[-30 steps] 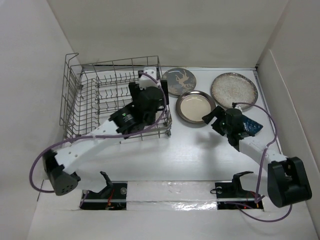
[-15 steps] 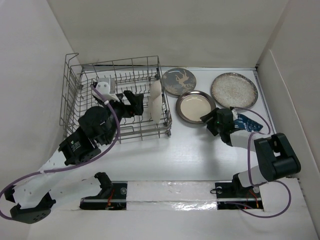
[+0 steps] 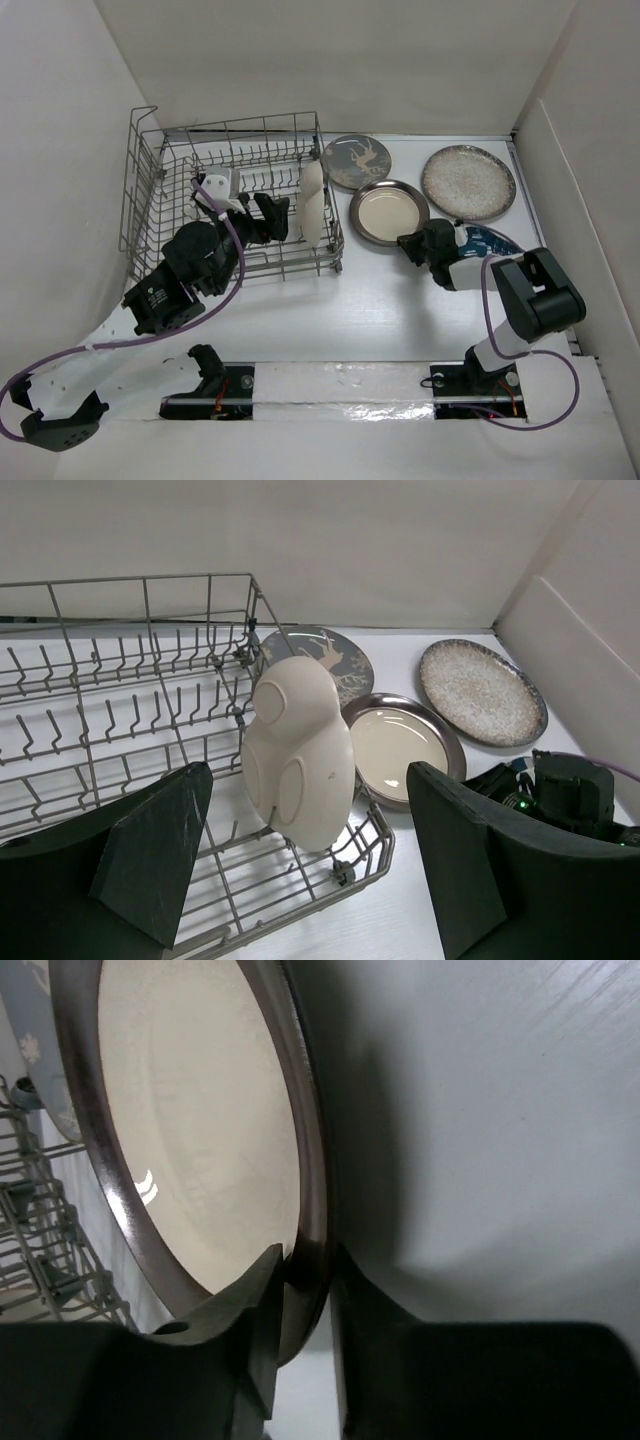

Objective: Load the plates into the dish rack

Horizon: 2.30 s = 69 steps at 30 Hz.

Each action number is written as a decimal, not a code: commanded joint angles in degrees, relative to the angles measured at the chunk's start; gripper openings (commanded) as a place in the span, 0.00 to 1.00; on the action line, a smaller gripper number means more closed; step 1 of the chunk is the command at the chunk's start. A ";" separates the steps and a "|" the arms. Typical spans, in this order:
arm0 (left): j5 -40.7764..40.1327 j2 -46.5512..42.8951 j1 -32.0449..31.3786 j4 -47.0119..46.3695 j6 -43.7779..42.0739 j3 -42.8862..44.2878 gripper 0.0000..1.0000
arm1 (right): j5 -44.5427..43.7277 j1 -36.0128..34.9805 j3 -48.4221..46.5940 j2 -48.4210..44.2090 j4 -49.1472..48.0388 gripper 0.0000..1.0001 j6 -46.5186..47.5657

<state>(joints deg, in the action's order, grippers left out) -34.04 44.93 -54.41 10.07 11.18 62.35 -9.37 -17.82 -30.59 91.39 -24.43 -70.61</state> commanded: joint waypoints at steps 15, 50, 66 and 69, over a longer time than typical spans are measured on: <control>13.29 3.76 2.65 -3.21 4.11 3.82 0.72 | -13.92 -5.12 4.75 -32.57 15.36 0.00 4.94; 41.51 20.99 19.70 -8.30 10.09 8.32 0.80 | 33.88 -0.98 -20.92 -39.01 -2.29 0.00 9.80; 43.45 13.97 19.70 -16.13 11.32 3.48 0.00 | 38.72 -4.06 -19.77 -29.53 -8.27 0.00 7.15; 42.57 11.68 19.70 -16.13 11.58 3.22 0.00 | 39.16 -4.76 -19.60 -27.51 -8.27 0.19 6.98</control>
<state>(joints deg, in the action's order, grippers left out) 9.08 59.57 -34.39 -0.30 25.98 65.17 28.14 -20.95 -48.53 62.98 -25.26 -62.04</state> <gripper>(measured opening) 0.146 0.152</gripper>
